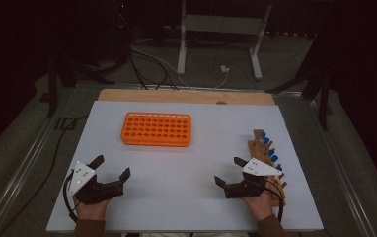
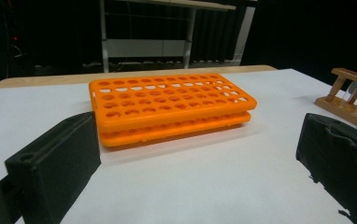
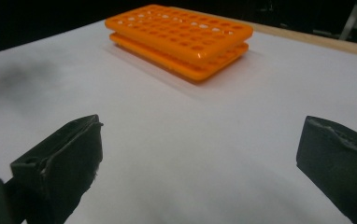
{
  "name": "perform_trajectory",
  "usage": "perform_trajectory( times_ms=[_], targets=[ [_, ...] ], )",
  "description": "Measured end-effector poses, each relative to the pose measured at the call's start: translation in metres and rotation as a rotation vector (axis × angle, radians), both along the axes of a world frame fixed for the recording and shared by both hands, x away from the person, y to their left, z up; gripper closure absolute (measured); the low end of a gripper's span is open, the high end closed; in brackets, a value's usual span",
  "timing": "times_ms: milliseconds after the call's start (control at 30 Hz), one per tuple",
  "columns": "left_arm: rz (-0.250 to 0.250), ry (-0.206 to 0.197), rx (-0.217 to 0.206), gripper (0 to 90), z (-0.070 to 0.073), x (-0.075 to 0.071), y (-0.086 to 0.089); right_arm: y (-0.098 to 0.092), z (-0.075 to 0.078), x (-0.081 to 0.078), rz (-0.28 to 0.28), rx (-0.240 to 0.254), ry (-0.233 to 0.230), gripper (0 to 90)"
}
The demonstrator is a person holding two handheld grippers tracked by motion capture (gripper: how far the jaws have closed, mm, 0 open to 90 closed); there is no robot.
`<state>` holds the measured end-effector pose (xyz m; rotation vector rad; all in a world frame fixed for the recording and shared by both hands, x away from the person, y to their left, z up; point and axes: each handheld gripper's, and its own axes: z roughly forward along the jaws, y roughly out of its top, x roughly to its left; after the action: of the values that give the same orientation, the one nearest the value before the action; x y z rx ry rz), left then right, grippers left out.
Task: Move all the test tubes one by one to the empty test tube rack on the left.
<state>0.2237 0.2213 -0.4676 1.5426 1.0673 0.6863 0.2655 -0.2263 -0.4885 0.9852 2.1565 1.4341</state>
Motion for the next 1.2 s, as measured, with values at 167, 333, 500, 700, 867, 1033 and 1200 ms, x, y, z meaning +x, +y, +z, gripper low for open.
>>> perform_trajectory(
  times_ms=[167,333,500,700,867,1033,1200],
  targets=[
    [0.007,-0.004,0.013,0.7,0.002,-0.002,0.0,0.005,-0.001,-0.001,0.013,-0.012,0.008,0.4],
    [0.016,0.004,0.029,0.7,0.001,-0.002,-0.001,0.009,0.0,-0.003,0.022,-0.021,0.014,0.3],
    [0.034,0.002,0.038,0.7,0.002,-0.003,0.002,0.013,0.005,-0.007,0.025,-0.018,0.013,0.0],
    [0.039,-0.006,0.074,0.7,0.003,-0.004,-0.002,0.019,0.016,-0.012,0.057,-0.028,0.013,0.0],
    [0.038,0.007,0.079,0.7,0.002,-0.004,-0.003,0.018,0.029,-0.016,0.063,-0.023,0.011,0.0],
    [0.057,0.008,0.066,0.7,0.001,-0.004,0.0,0.011,0.047,-0.017,0.048,0.0,0.012,0.0],
    [0.063,0.012,0.073,0.7,0.002,-0.003,-0.001,0.002,0.068,-0.017,0.028,0.012,-0.012,0.0]
  ],
)
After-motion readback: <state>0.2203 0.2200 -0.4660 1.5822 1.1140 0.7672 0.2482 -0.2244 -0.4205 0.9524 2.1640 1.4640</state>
